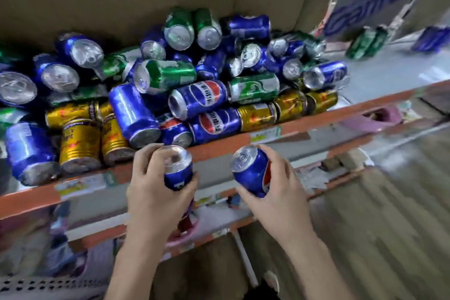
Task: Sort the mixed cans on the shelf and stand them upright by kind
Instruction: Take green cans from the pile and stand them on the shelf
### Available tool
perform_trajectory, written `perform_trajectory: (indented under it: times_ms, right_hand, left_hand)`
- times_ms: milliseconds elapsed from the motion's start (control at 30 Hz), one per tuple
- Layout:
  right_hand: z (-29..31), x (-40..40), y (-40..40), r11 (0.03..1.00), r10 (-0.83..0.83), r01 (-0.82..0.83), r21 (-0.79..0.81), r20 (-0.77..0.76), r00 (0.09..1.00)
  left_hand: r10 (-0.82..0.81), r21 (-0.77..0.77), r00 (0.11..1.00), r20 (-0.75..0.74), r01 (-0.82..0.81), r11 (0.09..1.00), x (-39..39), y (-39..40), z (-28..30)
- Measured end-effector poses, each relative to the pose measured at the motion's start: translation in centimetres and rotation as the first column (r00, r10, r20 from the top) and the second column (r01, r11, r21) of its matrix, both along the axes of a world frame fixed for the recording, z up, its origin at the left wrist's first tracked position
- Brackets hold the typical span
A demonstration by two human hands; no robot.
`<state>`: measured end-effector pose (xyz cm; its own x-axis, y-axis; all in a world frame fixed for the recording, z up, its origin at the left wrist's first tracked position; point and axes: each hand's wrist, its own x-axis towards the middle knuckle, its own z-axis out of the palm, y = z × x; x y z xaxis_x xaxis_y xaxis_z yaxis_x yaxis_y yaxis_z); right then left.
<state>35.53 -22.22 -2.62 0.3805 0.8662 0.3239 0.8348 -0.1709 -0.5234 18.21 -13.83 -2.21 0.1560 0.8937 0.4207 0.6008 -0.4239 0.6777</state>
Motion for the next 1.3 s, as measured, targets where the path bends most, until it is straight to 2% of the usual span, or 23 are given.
perform_trajectory:
  times_ms: [167, 367, 533, 733, 900, 1067, 1300]
  right_hand:
    - [0.0, 7.9, -1.6, 0.996, -0.050, 0.054, 0.069, -0.047, 0.998]
    - [0.0, 21.6, -4.8, 0.983, -0.120, 0.124, 0.137, -0.035, 0.992]
    - [-0.3, 32.3, -8.1, 0.942, -0.281, 0.277, 0.191, -0.006, 0.960]
    - [-1.1, 41.5, -10.3, 0.888, -0.402, 0.413, 0.202, -0.097, 0.911]
    - [-1.5, 47.3, -8.9, 0.868, -0.439, 0.461, 0.182, -0.149, 0.886]
    - [-0.4, 54.1, -5.4, 0.870, -0.451, 0.465, 0.162, -0.117, 0.885]
    - [1.6, 63.0, 0.7, 0.870, -0.445, 0.455, 0.189, -0.093, 0.891]
  left_hand:
    - [-0.099, 0.015, 0.995, 0.020, 0.099, 0.995, 8.9, -0.8, 0.8]
    - [-0.203, 0.077, 0.978, 0.036, 0.200, 0.977, 24.5, -2.6, 1.5]
    - [-0.400, 0.107, 0.915, 0.046, 0.393, 0.913, 36.3, -5.2, 1.9]
    - [-0.561, 0.093, 0.827, -0.033, 0.562, 0.822, 46.3, -6.1, 2.1]
    - [-0.582, 0.112, 0.813, -0.027, 0.581, 0.806, 53.4, -3.9, 1.9]
    - [-0.620, 0.124, 0.783, 0.037, 0.612, 0.781, 60.9, 0.0, 2.6]
    - [-0.580, 0.162, 0.815, 0.004, 0.571, 0.804, 70.6, 7.2, 3.5]
